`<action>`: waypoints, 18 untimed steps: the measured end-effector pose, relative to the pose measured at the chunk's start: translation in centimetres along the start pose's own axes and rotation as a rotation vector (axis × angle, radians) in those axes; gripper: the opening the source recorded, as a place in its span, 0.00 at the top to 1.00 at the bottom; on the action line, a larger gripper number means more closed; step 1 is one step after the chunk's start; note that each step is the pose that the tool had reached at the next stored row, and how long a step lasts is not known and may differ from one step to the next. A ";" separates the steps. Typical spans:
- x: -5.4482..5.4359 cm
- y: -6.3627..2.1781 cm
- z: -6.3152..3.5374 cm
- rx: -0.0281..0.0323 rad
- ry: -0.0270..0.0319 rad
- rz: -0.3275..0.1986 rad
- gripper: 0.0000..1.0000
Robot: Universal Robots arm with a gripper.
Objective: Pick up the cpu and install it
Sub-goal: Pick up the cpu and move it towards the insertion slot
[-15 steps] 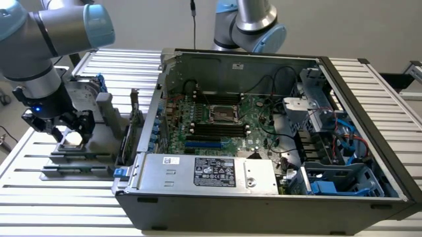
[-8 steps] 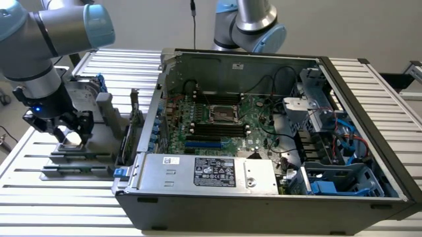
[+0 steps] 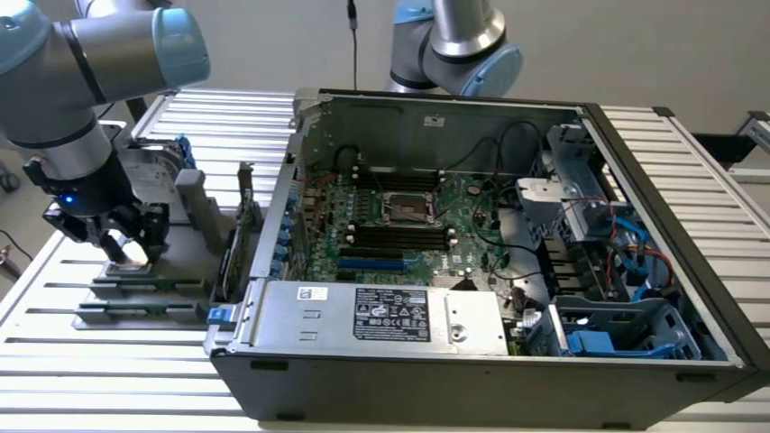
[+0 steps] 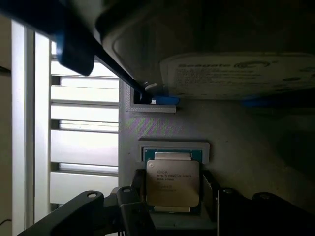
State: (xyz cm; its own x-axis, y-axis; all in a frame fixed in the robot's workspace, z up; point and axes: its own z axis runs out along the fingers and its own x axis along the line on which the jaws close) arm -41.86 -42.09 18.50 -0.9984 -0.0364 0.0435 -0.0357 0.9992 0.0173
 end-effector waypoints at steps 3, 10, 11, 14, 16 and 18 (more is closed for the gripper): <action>0.0 0.00 0.00 0.0000 0.0000 0.000 0.45; 0.0 0.01 -0.43 -0.0001 -0.0001 0.000 0.45; 0.0 0.02 -0.72 0.0000 -0.0001 0.000 0.45; 0.1 0.04 -1.91 -0.0002 -0.0002 0.000 0.45; 0.1 0.05 -2.82 0.0000 0.0000 0.000 0.45; 0.1 0.06 -3.72 0.0000 0.0001 0.000 0.45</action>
State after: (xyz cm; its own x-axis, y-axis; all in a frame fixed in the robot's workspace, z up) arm -41.80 -42.09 22.22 -0.9984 -0.0364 0.0435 -0.0357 0.9992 0.0173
